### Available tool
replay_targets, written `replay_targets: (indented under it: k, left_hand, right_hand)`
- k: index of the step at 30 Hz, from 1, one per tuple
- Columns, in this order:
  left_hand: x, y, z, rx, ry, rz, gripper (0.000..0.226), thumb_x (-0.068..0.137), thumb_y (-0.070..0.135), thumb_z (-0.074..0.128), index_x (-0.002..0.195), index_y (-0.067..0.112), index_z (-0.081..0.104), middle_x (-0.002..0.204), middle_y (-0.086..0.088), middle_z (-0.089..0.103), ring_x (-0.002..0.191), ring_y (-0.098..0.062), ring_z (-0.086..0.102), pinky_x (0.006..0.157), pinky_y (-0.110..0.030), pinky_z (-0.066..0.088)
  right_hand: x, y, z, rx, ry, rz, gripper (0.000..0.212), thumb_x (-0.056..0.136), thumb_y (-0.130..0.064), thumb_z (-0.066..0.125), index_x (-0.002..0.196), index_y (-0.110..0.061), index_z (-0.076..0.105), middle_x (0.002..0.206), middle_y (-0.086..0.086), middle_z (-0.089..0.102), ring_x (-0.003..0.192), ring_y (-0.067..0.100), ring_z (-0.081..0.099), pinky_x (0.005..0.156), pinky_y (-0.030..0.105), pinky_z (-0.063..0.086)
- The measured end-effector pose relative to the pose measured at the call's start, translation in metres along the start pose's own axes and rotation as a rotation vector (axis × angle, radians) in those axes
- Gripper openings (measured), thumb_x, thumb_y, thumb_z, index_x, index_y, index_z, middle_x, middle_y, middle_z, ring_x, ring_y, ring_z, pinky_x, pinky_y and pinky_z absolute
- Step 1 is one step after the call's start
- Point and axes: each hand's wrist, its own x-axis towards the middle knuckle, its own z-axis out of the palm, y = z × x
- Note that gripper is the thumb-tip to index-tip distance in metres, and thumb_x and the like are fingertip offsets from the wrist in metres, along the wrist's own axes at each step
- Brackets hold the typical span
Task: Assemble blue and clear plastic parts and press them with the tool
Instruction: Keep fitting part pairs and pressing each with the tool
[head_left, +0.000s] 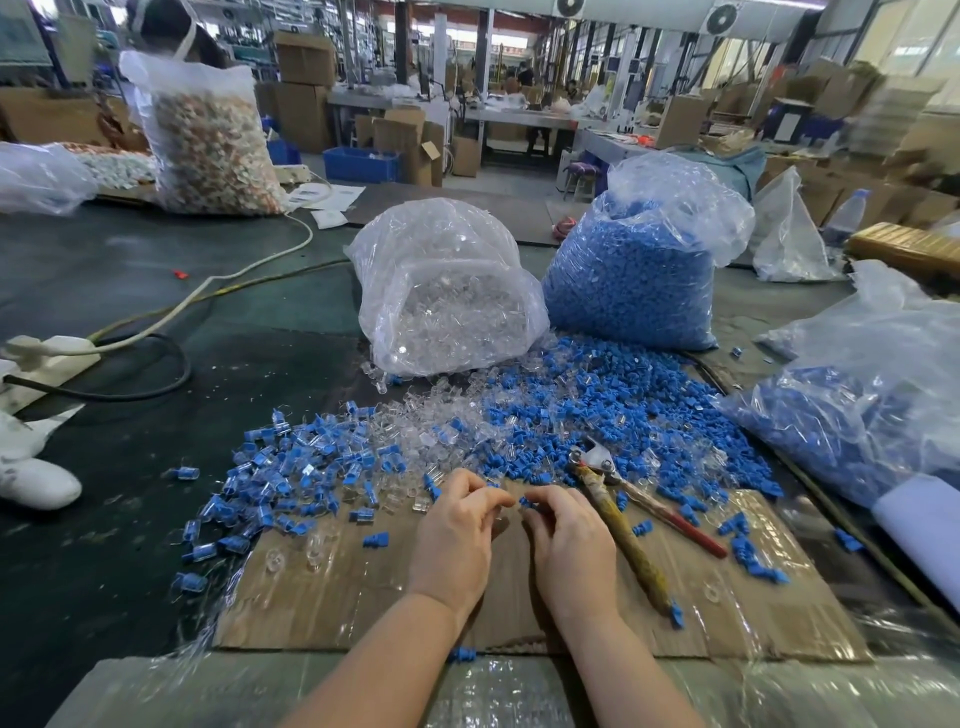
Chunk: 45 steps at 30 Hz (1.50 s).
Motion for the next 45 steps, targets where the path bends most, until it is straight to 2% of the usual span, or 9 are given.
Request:
replay_targets:
  k: [9, 14, 19, 25, 34, 38, 41, 45]
  left_hand:
    - [-0.0003, -0.0013, 0.0013, -0.053, -0.02, 0.015, 0.018, 0.088, 0.015, 0.061, 0.105, 0.014, 0.068, 0.091, 0.013, 0.052, 0.076, -0.001, 0.053, 0.075, -0.01, 0.045]
    - [0.0002, -0.0032, 0.0027, -0.053, -0.035, -0.009, 0.018, 0.087, 0.011, 0.062, 0.103, 0.013, 0.069, 0.09, 0.015, 0.051, 0.08, 0.0, 0.052, 0.077, -0.002, 0.04]
    - [0.0004, -0.0038, 0.0041, -0.032, -0.033, -0.019, 0.017, 0.087, 0.015, 0.061, 0.103, 0.016, 0.065, 0.101, 0.009, 0.055, 0.086, -0.003, 0.054, 0.084, -0.014, 0.046]
    - [0.0017, -0.0057, 0.0068, 0.018, -0.061, -0.011, 0.034, 0.088, 0.022, 0.06, 0.122, 0.02, 0.058, 0.097, 0.015, 0.044, 0.088, 0.0, 0.047, 0.081, -0.006, 0.038]
    - [0.0003, -0.0072, 0.0061, 0.074, -0.092, 0.002, 0.026, 0.09, 0.025, 0.055, 0.117, 0.028, 0.055, 0.107, 0.013, 0.054, 0.102, -0.002, 0.044, 0.091, -0.013, 0.035]
    - [0.0005, -0.0063, 0.0052, 0.021, -0.073, -0.033, 0.021, 0.089, 0.022, 0.059, 0.109, 0.025, 0.055, 0.098, 0.015, 0.053, 0.096, -0.002, 0.048, 0.088, -0.017, 0.042]
    - [0.0025, -0.0059, 0.004, -0.021, -0.058, -0.083, 0.015, 0.087, 0.02, 0.061, 0.102, 0.023, 0.056, 0.098, 0.01, 0.057, 0.092, -0.003, 0.051, 0.086, -0.019, 0.045]
    - [0.0023, -0.0057, 0.0033, -0.052, -0.047, -0.112, 0.015, 0.089, 0.018, 0.059, 0.102, 0.024, 0.055, 0.096, 0.008, 0.061, 0.09, -0.004, 0.055, 0.083, -0.019, 0.047]
  right_hand:
    - [-0.0012, 0.0002, -0.0025, 0.052, 0.006, -0.009, 0.02, 0.087, -0.004, 0.06, 0.101, -0.015, 0.07, 0.096, -0.004, 0.064, 0.093, 0.013, 0.057, 0.085, 0.021, 0.042]
    - [-0.0017, 0.0002, -0.0024, 0.065, 0.007, -0.012, 0.021, 0.087, -0.005, 0.06, 0.102, -0.016, 0.07, 0.097, -0.005, 0.064, 0.094, 0.012, 0.056, 0.086, 0.022, 0.043]
    - [-0.0016, 0.0001, -0.0014, 0.061, 0.017, 0.006, 0.02, 0.088, -0.006, 0.058, 0.102, -0.015, 0.069, 0.099, -0.004, 0.064, 0.095, 0.012, 0.056, 0.087, 0.022, 0.042]
    - [-0.002, 0.0006, -0.002, 0.056, 0.02, 0.004, 0.019, 0.088, -0.005, 0.059, 0.101, -0.014, 0.069, 0.099, -0.003, 0.065, 0.095, 0.014, 0.057, 0.087, 0.024, 0.043]
    - [-0.003, 0.0, -0.003, 0.062, 0.028, 0.007, 0.017, 0.088, -0.006, 0.059, 0.1, -0.015, 0.068, 0.097, -0.003, 0.065, 0.093, 0.013, 0.057, 0.086, 0.025, 0.044]
    - [-0.0035, -0.0007, -0.004, 0.095, 0.041, 0.027, 0.01, 0.087, -0.01, 0.061, 0.093, -0.015, 0.067, 0.09, -0.006, 0.065, 0.086, 0.011, 0.058, 0.081, 0.023, 0.045]
    - [-0.0035, -0.0008, -0.0042, 0.11, 0.051, 0.032, 0.004, 0.087, -0.012, 0.063, 0.089, -0.015, 0.066, 0.085, -0.007, 0.064, 0.083, 0.011, 0.057, 0.078, 0.025, 0.046]
    - [-0.0029, -0.0007, -0.0038, 0.105, 0.05, 0.031, 0.002, 0.087, -0.015, 0.063, 0.087, -0.014, 0.065, 0.084, -0.007, 0.063, 0.083, 0.011, 0.056, 0.078, 0.027, 0.045]
